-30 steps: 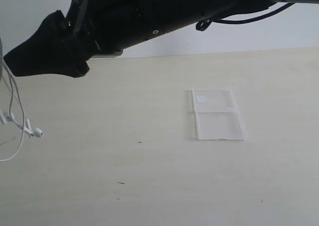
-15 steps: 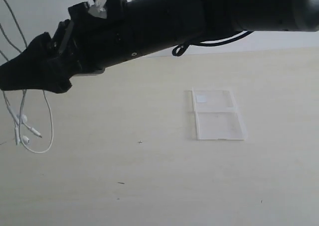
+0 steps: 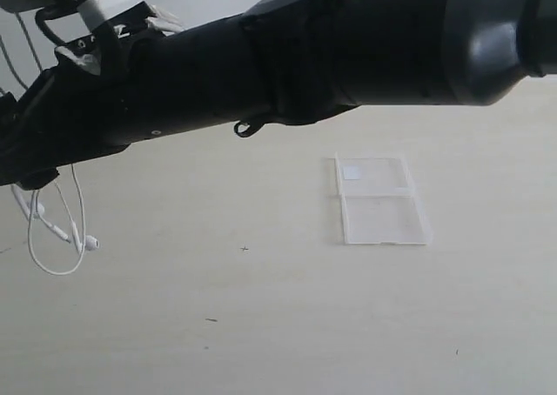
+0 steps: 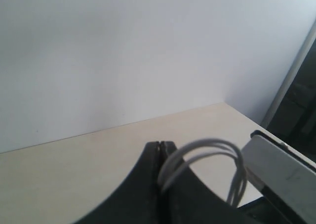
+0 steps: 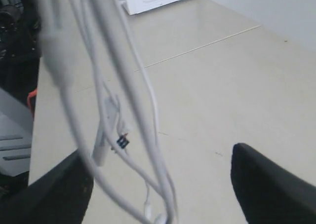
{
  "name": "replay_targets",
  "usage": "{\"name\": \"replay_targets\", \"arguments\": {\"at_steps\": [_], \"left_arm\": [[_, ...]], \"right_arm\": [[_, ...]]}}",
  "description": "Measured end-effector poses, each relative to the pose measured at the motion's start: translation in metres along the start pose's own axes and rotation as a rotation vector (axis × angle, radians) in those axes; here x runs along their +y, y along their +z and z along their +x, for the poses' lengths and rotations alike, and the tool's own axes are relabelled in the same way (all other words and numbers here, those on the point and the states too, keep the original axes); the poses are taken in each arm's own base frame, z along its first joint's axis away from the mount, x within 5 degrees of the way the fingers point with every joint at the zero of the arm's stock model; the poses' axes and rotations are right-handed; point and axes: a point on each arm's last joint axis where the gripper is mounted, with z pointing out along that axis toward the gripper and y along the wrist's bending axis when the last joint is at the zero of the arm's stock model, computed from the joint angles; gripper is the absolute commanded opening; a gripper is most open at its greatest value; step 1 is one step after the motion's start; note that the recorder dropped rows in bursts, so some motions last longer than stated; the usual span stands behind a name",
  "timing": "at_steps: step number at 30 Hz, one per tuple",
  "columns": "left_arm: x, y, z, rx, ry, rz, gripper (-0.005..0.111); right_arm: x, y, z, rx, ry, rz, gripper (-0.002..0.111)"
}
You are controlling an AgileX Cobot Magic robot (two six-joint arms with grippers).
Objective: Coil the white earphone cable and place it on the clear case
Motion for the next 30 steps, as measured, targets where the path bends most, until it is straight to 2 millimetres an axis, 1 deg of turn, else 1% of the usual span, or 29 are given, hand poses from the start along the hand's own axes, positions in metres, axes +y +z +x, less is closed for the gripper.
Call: {"name": "replay_targets", "arguments": {"at_steps": [6, 10, 14, 26, 28, 29, 30], "left_arm": [[0.0003, 0.0, -0.0002, -0.002, 0.0, -0.004, 0.0], [0.0008, 0.0, -0.0006, -0.006, -0.003, -0.008, 0.0], [0.0009, 0.0, -0.0006, -0.007, -0.003, -0.01, 0.0], [-0.0008, 0.0, -0.0023, -0.025, -0.04, 0.01, 0.0], [-0.0022, -0.0001, -0.0026, -0.027, -0.053, 0.025, 0.0], [-0.0029, -0.0001, -0.0026, -0.028, -0.057, 0.033, 0.0], [-0.0038, -0.0001, -0.0028, -0.03, -0.065, 0.042, 0.0]], "right_arm": [[0.0042, 0.0043, -0.0003, -0.006, 0.0, 0.057, 0.074], [0.0059, 0.0051, -0.0017, -0.023, 0.039, 0.058, 0.071], [0.0052, 0.0076, 0.0, -0.028, 0.072, 0.06, 0.071], [0.0047, 0.0094, 0.0018, -0.025, 0.08, 0.057, 0.07], [0.0047, 0.0094, 0.0017, -0.026, 0.082, 0.057, 0.067], [0.0047, 0.0094, 0.0017, -0.026, 0.082, 0.057, 0.058], [0.0047, 0.0094, 0.0017, -0.026, 0.082, 0.057, 0.053]]}}
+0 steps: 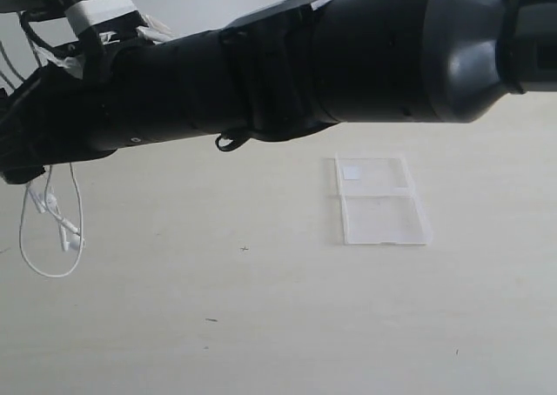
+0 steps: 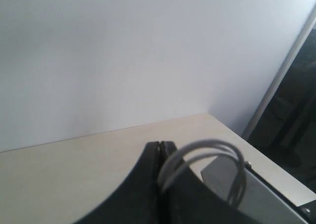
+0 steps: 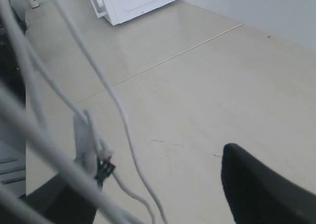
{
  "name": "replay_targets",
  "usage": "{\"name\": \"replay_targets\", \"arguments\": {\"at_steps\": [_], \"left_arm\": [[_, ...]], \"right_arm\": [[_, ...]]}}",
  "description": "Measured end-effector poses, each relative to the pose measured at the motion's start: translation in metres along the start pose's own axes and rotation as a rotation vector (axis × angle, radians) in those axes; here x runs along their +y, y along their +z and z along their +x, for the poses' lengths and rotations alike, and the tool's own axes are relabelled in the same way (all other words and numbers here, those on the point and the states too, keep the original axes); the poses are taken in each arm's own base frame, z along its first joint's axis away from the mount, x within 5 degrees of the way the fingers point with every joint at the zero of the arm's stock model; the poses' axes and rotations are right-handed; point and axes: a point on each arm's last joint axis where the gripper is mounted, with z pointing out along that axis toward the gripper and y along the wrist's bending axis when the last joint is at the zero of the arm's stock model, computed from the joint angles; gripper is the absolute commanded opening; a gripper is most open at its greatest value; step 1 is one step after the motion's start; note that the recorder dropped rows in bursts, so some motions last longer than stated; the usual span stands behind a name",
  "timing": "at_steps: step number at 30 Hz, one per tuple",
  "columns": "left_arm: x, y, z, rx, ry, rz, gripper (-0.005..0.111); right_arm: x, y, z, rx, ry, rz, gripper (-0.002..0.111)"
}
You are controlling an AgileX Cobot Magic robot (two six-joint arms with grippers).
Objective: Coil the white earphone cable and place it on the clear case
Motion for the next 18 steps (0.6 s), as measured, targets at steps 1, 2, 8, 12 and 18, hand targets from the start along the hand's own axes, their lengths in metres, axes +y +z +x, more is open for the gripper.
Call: {"name": "replay_targets", "arguments": {"at_steps": [1, 2, 8, 12, 18], "left_arm": [[0.0, 0.0, 0.0, 0.0, -0.002, 0.003, 0.0], [-0.001, 0.0, 0.0, -0.003, -0.01, 0.009, 0.0], [-0.003, 0.0, 0.0, 0.002, -0.015, 0.031, 0.0], [-0.002, 0.0, 0.003, 0.032, 0.003, 0.017, 0.0], [0.003, 0.0, 0.003, 0.031, -0.02, -0.03, 0.0]], "right_arm": [[0.0, 0.0, 0.0, 0.0, 0.0, -0.001, 0.035], [0.0, 0.0, 0.0, 0.0, 0.001, -0.001, 0.026], [-0.004, 0.0, 0.0, -0.001, -0.007, 0.048, 0.0], [-0.003, -0.007, -0.001, 0.057, -0.089, 0.068, 0.0], [0.002, -0.027, -0.003, 0.192, -0.178, 0.091, 0.0]]}}
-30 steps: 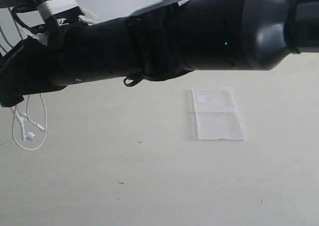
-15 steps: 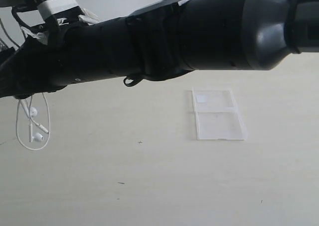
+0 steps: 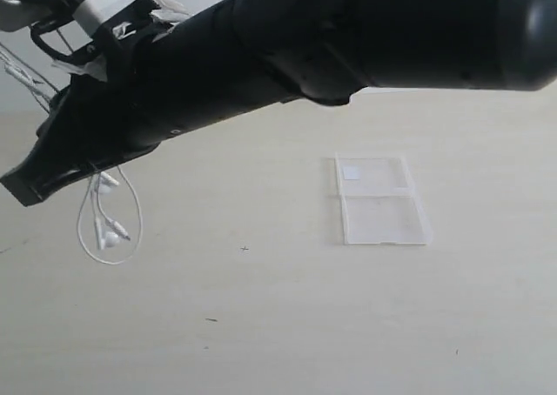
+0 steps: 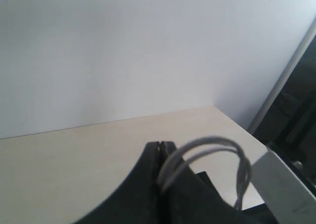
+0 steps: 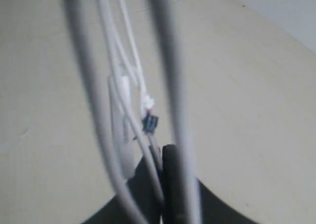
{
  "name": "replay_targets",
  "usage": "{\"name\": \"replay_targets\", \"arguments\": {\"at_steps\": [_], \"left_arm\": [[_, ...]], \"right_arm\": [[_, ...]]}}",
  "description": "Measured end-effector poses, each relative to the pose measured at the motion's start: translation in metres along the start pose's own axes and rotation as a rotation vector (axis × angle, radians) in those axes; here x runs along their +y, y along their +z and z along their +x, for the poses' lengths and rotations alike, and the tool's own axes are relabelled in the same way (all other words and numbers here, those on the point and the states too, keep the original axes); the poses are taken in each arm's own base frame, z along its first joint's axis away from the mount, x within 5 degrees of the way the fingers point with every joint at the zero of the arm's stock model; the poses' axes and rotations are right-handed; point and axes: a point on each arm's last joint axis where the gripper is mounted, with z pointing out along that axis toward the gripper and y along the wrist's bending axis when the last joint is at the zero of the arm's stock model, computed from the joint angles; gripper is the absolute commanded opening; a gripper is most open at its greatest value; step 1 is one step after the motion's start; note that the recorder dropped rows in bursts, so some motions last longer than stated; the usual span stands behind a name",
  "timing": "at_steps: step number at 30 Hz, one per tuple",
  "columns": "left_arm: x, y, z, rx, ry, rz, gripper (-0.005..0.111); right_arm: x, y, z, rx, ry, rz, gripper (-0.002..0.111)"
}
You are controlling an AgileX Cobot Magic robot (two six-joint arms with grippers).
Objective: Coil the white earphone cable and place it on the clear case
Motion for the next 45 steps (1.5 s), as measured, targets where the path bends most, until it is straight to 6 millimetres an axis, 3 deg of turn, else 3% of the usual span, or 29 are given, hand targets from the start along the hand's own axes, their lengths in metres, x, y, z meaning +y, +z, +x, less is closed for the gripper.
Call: {"name": "replay_targets", "arguments": {"at_steps": [10, 28, 40, 45], "left_arm": [[0.002, 0.0, 0.001, 0.005, 0.01, -0.019, 0.0], [0.003, 0.0, -0.001, -0.007, -0.006, -0.029, 0.0], [0.005, 0.003, 0.042, 0.149, -0.088, 0.064, 0.0], [0.004, 0.005, 0.055, 0.207, -0.123, 0.119, 0.0]], "right_arm": [[0.0, -0.021, 0.005, 0.161, -0.089, 0.043, 0.0], [0.015, -0.083, -0.018, 0.143, -0.165, 0.037, 0.0], [0.025, -0.137, -0.029, 0.131, -0.11, 0.091, 0.0], [0.029, -0.148, -0.037, 0.106, -0.099, 0.077, 0.0]]}}
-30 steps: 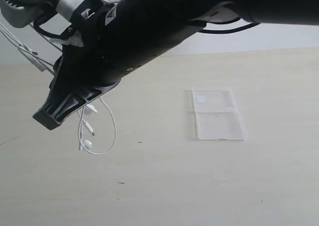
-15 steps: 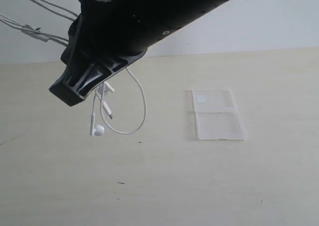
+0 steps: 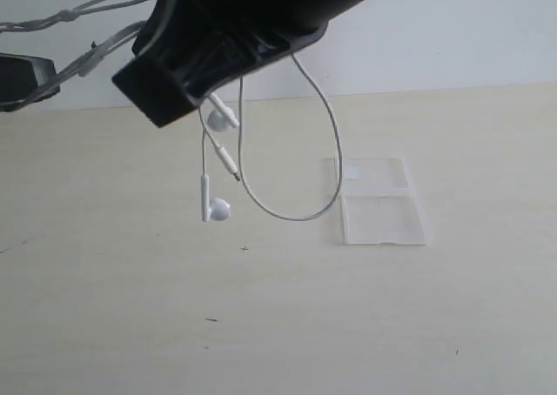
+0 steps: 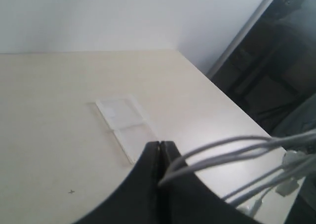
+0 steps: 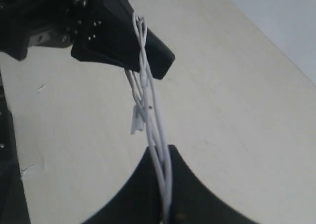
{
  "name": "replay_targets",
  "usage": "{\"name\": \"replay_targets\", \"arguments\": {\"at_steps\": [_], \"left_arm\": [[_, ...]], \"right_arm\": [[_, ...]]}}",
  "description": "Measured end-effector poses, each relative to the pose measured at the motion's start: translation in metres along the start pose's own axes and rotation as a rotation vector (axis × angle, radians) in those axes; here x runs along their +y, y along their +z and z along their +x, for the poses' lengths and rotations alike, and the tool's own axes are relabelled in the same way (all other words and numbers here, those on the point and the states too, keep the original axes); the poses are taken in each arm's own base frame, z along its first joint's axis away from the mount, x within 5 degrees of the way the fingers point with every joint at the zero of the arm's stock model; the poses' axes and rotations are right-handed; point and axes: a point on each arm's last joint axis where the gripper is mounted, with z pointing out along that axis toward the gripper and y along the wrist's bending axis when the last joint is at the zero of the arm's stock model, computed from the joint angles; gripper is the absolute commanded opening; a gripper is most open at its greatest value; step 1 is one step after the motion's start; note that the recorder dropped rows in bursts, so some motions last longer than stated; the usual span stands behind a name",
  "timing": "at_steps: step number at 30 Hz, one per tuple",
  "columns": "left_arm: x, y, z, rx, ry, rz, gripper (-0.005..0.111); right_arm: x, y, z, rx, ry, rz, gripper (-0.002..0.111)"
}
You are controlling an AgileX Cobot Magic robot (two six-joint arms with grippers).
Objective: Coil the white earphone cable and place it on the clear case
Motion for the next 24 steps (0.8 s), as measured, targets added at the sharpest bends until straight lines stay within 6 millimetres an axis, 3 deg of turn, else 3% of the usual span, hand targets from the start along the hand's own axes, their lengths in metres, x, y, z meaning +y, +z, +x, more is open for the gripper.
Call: {"name": "replay_targets", "arguments": {"at_steps": [13, 18, 21, 24], "left_arm": [[0.012, 0.027, 0.014, 0.097, 0.11, 0.21, 0.005], [0.012, 0.033, 0.018, 0.114, 0.156, 0.309, 0.031], [0.01, 0.033, 0.019, 0.111, 0.165, 0.345, 0.05], [0.009, 0.032, 0.019, 0.108, 0.169, 0.361, 0.061]], "right_arm": [[0.001, -0.008, 0.003, 0.099, -0.044, -0.004, 0.0], [-0.004, -0.008, 0.005, 0.128, -0.054, 0.046, 0.0], [-0.007, 0.0, 0.008, 0.162, -0.059, 0.052, 0.0], [-0.01, 0.015, 0.012, 0.21, -0.068, 0.057, 0.0]]}}
